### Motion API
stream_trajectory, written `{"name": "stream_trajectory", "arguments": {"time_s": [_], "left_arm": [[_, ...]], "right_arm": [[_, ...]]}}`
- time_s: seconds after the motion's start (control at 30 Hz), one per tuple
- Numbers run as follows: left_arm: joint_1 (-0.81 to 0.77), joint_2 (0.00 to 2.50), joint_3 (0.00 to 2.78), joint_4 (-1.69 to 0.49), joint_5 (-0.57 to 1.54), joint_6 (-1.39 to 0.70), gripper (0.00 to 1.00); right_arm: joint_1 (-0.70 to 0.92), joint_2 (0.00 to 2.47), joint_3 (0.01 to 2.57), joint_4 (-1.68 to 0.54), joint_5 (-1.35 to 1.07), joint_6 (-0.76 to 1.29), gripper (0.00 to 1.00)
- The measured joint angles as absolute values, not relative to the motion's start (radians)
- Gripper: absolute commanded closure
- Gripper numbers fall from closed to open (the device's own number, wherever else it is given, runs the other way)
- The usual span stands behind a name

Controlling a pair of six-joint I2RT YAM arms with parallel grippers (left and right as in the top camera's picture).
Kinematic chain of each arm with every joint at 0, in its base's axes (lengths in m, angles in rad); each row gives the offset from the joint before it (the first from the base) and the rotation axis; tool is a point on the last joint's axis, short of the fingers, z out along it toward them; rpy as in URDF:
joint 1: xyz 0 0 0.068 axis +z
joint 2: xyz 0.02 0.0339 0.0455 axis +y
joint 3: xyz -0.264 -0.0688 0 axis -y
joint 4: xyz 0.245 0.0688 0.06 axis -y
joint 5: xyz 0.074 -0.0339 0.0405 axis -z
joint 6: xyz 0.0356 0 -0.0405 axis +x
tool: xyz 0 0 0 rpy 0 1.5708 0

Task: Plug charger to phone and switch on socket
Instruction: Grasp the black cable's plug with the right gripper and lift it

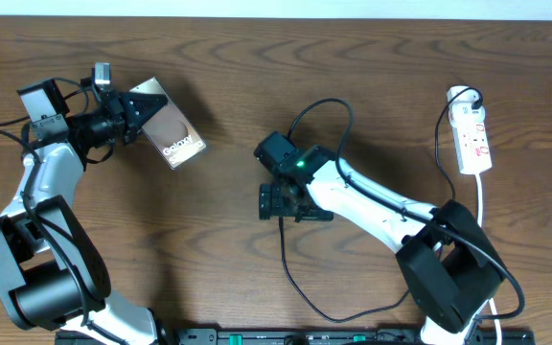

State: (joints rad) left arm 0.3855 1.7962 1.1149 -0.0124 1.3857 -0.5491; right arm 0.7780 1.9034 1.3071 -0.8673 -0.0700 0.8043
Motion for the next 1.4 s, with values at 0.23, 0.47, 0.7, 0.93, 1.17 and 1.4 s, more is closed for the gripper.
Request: {"name": "stream_trajectory", "arguments": {"time_s": [0.23,0.47,0.7,0.93,1.17,1.4], "left_arm": [[0.385,1.796,1.115,-0.011,1.386,-0.549,0.93],[0.385,1.796,1.115,-0.01,1.386,-0.549,0.93],[0.385,1.796,1.115,-0.01,1.386,-0.549,0.93],[0.385,1.796,1.115,-0.01,1.386,-0.549,0.93],[0.385,1.796,1.115,-0.01,1.386,-0.549,0.92],[0.385,1.796,1.115,-0.01,1.386,-0.549,0.93]], "right_arm": [[0.836,1.936,1.311,-0.861,-0.067,0.815,0.05],[0.855,1.996,1.313,-0.867,-0.071,0.833,0.16],[0.855,1.996,1.314,-0.868,-0.074,0.848,0.59],[0.855,1.996,1.314,-0.87,-0.075,0.857,0.96],[0.852,1.997,1.314,-0.868,-0.079,0.859,0.99],[0.764,1.998,1.314,-0.763,-0.271,0.724,0.99]]}}
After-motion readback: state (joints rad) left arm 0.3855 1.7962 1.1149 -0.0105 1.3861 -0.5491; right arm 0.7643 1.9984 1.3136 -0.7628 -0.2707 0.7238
